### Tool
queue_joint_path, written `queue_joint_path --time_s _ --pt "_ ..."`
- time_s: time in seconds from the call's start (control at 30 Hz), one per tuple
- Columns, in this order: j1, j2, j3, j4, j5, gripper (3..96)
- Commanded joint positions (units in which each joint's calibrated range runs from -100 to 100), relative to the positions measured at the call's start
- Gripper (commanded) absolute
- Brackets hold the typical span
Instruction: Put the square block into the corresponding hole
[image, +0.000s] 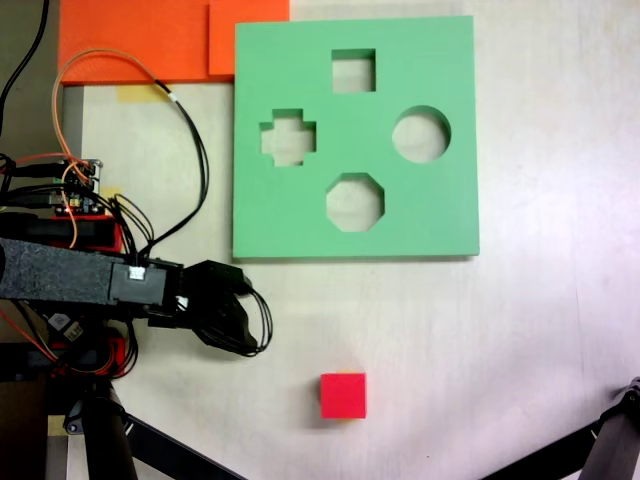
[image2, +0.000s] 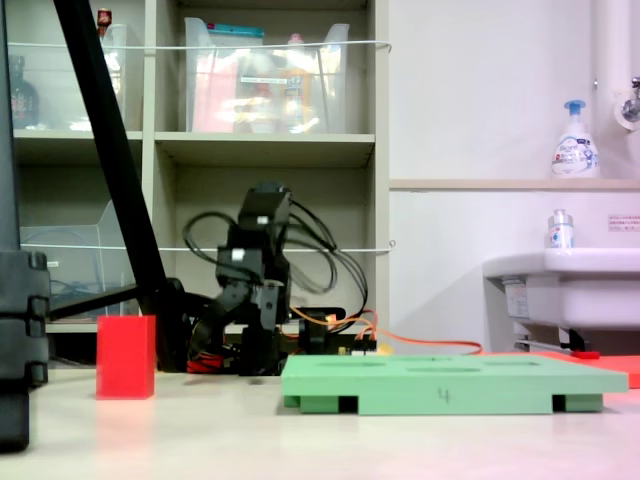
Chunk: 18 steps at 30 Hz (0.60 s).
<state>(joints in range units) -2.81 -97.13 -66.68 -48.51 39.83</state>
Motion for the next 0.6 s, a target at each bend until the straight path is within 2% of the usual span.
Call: queue_joint_path --time_s 0.03,0.3,0.4,0.57,0.6 --pt "0.1 9.1 15.6 -20.6 2.0 48.1" --pt "0.2 29.0 45.7 -44.4 2.3 47.8" --pt "0.1 31.6 49.6 -45.0 2.2 48.5" --pt "-1.3 40.4 59.5 -46.7 0.4 63.7" --pt "-2.0 42.1 61.3 -46.7 -0.1 64.2"
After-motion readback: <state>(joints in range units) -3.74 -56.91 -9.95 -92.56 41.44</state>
